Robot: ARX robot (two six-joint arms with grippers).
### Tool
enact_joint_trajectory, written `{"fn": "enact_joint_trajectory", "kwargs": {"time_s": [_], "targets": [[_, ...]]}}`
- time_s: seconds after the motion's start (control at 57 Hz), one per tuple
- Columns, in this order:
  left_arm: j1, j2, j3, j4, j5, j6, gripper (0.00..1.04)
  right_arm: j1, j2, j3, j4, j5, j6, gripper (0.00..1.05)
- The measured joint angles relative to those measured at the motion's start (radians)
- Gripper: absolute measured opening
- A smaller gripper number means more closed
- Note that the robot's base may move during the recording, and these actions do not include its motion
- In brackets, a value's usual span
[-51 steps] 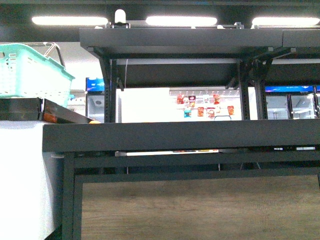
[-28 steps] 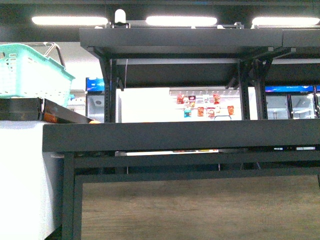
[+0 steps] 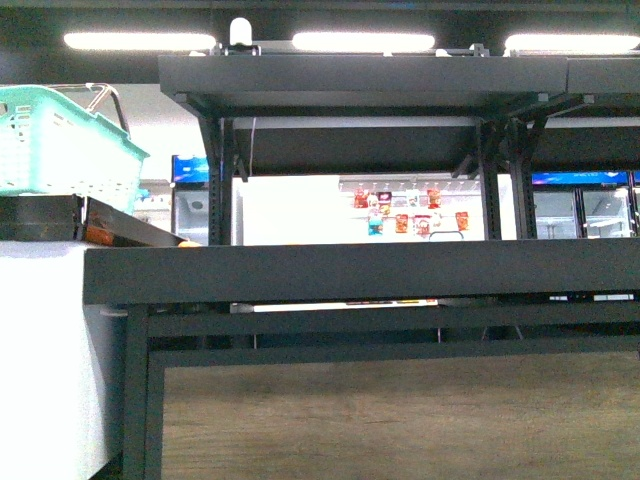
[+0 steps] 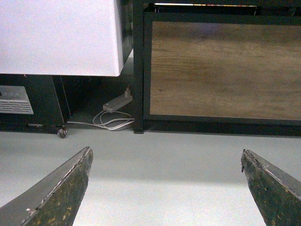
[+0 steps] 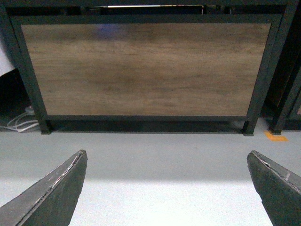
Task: Pick lemon from shelf
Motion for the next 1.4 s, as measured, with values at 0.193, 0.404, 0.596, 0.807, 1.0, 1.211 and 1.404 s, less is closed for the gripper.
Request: {"fn": "enact_joint_trajectory", "kwargs": {"time_s": [0.193, 0.404, 0.596, 0.807, 1.0, 1.211, 1.404], "targets": [[0.000, 0.000, 0.000, 0.000, 0.000, 0.000, 0.97, 0.000, 0.000, 0.000, 0.000, 0.000, 0.000, 1.02], [0.000, 0.000, 0.000, 0.000, 0.000, 0.000, 0.97, 0.000, 0.000, 0.000, 0.000, 0.000, 0.000, 1.02], [0.000, 0.000, 0.000, 0.000, 0.000, 0.000, 0.97, 0.000, 0.000, 0.000, 0.000, 0.000, 0.000, 1.02], [0.000, 0.000, 0.000, 0.000, 0.000, 0.000, 0.97, 0.000, 0.000, 0.000, 0.000, 0.000, 0.000, 1.02], [0.000, 0.000, 0.000, 0.000, 0.000, 0.000, 0.97, 0.000, 0.000, 0.000, 0.000, 0.000, 0.000, 1.02], [0.000, 0.000, 0.000, 0.000, 0.000, 0.000, 0.97, 0.000, 0.000, 0.000, 0.000, 0.000, 0.000, 1.02], [0.000, 0.000, 0.000, 0.000, 0.000, 0.000, 0.97, 0.000, 0.000, 0.000, 0.000, 0.000, 0.000, 1.02]]}}
